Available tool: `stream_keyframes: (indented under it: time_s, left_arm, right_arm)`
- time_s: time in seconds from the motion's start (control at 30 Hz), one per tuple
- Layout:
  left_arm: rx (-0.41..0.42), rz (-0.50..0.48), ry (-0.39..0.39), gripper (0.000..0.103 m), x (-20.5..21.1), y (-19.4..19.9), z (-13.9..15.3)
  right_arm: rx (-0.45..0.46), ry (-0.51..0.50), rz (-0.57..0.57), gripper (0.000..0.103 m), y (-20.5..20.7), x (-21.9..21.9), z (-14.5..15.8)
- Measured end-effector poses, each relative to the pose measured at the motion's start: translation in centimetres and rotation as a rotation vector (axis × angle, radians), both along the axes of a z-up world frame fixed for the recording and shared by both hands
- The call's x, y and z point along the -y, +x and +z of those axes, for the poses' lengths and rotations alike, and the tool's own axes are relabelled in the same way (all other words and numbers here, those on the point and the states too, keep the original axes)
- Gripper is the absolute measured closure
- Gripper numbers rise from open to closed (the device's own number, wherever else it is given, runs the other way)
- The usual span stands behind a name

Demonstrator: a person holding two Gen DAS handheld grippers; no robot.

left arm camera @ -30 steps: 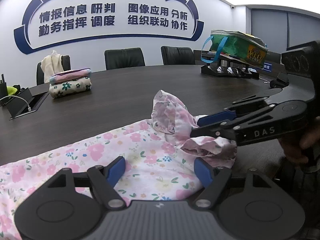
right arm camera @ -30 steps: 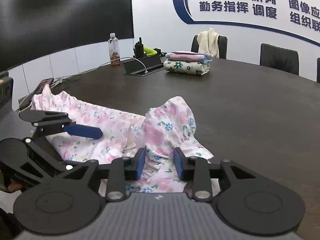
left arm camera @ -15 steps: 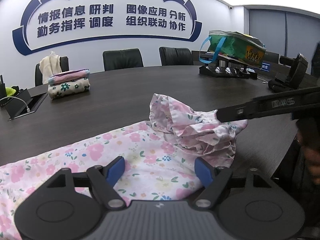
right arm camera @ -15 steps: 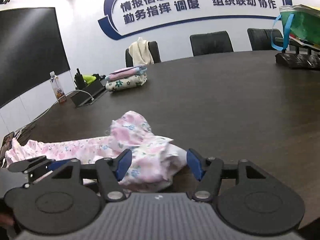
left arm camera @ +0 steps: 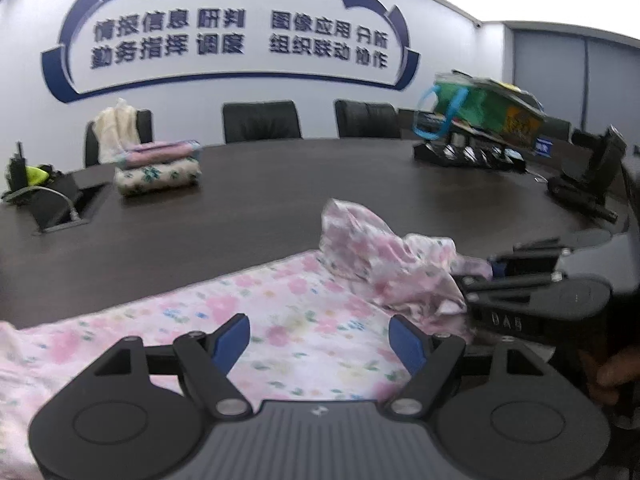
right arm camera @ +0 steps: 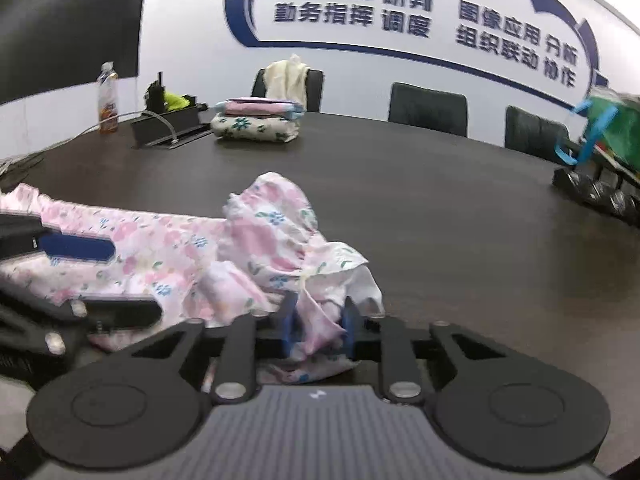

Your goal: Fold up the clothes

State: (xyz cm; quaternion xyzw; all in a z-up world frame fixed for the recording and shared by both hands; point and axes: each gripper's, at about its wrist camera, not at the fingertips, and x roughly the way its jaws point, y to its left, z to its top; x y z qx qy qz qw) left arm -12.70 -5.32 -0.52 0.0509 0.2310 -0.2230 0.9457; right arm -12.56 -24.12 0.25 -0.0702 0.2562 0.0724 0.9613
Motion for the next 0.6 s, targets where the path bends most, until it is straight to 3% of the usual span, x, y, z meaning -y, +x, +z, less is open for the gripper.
stream_keyframes:
  time_s: [0.13,0.27,0.37,0.47,0.53,0.6]
  left_arm:
    - [0.019,0.075,-0.008,0.028,-2.3,-0.3,0.6]
    - [-0.007,0.140,-0.040,0.028,-4.7,-0.2,0.6]
    - [-0.001,0.167,-0.075,0.028,-6.5,-0.7,1.0]
    - [0.008,0.196,-0.113,0.028,-8.4,-1.2,1.2]
    - [0.002,0.216,-0.142,0.028,-9.7,-1.3,1.3]
    - [-0.008,0.235,-0.171,0.028,-11.0,-1.4,1.4]
  right_arm:
    - [0.013,-0.044,-0.002,0.094,0.2,0.3,0.4]
    - [0.072,-0.167,0.021,0.095,-0.3,0.1,2.3]
    - [0.152,-0.449,0.068,0.095,-1.3,-3.3,3.4]
    - [0.215,-0.781,0.173,0.095,-2.8,-8.4,2.4]
    - [0.251,-1.001,0.263,0.094,-3.9,-12.1,0.2]
    - [0.285,-1.117,0.356,0.088,-5.3,-15.0,-1.8]
